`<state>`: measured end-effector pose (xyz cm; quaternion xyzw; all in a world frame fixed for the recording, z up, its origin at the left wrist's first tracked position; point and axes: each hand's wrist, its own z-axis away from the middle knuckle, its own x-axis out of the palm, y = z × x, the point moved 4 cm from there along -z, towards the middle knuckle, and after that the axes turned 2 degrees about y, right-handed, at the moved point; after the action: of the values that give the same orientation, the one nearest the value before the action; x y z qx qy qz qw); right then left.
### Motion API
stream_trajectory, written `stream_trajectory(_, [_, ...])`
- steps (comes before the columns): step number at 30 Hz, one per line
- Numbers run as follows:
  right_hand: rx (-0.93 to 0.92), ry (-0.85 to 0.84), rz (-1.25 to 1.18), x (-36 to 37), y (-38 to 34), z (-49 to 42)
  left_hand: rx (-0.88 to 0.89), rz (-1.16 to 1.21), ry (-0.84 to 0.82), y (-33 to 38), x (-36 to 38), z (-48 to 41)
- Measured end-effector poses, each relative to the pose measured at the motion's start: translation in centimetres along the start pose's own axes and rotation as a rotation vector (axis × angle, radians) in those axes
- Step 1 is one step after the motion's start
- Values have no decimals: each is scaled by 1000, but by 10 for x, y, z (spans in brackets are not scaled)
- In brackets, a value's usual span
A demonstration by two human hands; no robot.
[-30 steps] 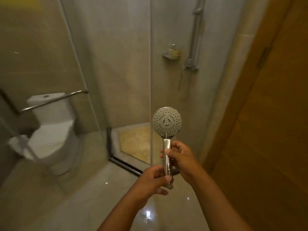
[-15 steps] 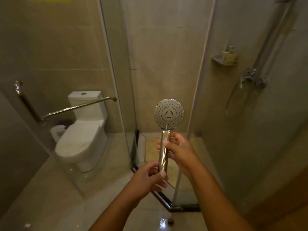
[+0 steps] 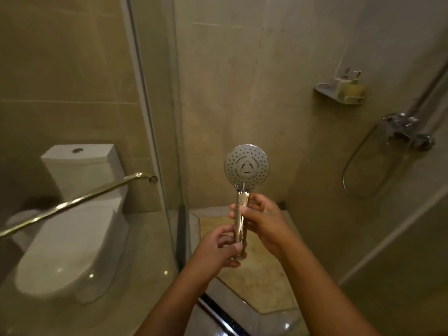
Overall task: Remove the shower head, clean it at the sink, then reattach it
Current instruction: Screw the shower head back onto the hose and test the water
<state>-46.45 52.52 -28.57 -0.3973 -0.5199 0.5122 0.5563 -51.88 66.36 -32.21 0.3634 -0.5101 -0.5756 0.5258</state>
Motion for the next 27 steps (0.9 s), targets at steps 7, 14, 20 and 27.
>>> stream_trajectory(7, [-53, 145, -59, 18, -47, -97, 38, 48, -174, 66, -21, -121])
stream_trajectory(14, [-168, 246, -39, -15, -104, -165, 87, -126, -413, 120, -18, -209])
stream_trajectory(20, [-202, 253, -96, -52, -114, -234, 119, -208, -450, 131, -11, -297])
stream_trajectory(27, [-224, 280, -128, -142, -141, -313, 81, -168, -573, 151, 58, -402])
